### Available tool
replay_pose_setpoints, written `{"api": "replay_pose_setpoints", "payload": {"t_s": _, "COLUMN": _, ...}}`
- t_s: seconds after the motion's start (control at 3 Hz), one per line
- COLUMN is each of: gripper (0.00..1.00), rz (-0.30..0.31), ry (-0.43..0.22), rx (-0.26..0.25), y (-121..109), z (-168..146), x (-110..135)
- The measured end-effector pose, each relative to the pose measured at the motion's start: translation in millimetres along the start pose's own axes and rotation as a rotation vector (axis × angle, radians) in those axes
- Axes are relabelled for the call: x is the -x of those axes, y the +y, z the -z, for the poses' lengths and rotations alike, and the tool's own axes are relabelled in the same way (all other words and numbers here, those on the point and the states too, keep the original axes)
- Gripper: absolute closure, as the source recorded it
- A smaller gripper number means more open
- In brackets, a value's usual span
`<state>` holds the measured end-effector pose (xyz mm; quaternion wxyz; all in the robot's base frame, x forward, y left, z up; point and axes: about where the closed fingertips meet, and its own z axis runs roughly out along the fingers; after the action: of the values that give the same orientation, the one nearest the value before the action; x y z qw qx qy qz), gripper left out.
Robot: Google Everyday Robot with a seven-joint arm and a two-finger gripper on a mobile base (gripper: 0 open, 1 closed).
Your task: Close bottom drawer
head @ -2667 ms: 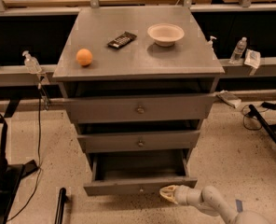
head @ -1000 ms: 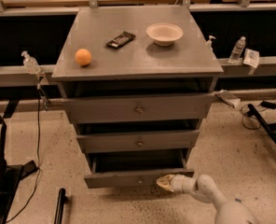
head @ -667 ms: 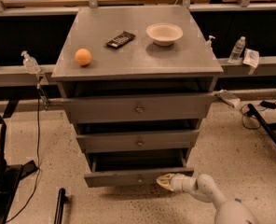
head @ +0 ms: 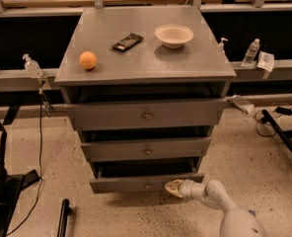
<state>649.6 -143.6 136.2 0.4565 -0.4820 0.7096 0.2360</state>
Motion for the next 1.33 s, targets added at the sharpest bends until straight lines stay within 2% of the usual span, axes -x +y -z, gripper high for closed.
{"api": "replay_pose_setpoints", "payload": {"t_s": 1.33, "gripper": 1.00, "rz": 0.018, "ry": -0.012, "rx": -0.002, "y": -14, "z": -16, "x": 8}}
